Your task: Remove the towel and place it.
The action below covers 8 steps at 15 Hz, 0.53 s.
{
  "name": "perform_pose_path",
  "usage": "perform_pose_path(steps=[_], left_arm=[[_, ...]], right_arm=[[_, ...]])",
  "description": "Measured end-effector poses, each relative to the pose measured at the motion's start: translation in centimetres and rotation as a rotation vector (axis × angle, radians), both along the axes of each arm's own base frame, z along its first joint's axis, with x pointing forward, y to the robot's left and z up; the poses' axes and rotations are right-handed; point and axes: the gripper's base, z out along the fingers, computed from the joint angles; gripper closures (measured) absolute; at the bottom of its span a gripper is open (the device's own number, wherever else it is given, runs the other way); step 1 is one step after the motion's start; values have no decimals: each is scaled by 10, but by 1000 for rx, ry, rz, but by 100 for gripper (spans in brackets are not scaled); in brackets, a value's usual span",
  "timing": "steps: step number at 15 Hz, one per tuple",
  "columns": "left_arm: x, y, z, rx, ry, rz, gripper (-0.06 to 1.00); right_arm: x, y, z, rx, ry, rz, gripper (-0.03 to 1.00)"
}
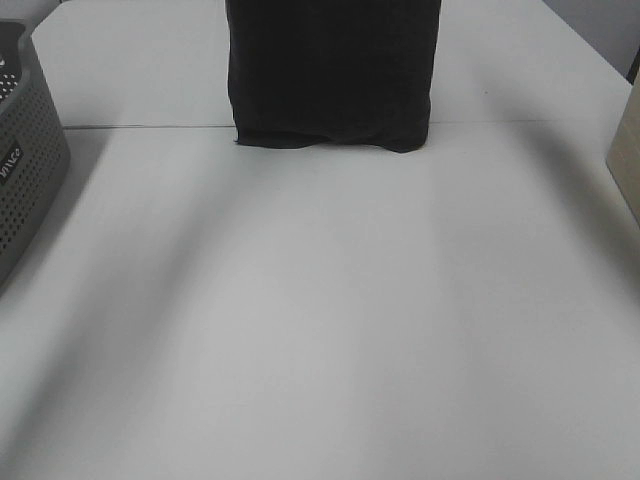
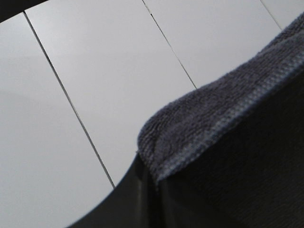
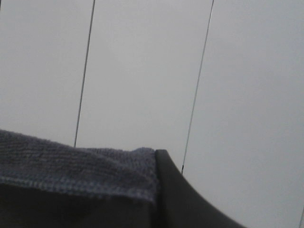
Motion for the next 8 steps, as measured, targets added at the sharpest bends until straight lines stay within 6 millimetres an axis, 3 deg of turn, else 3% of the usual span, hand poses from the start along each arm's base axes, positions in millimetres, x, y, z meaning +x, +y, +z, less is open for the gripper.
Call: perform_pose_path(steps=[4, 8], left_arm=[[5, -2, -11, 47, 135, -9, 94], [-1, -7, -16, 117, 382, -40, 94]], right_arm=[[7, -7, -20, 61, 144, -75, 96], [8, -15, -46, 153, 425, -181, 96]])
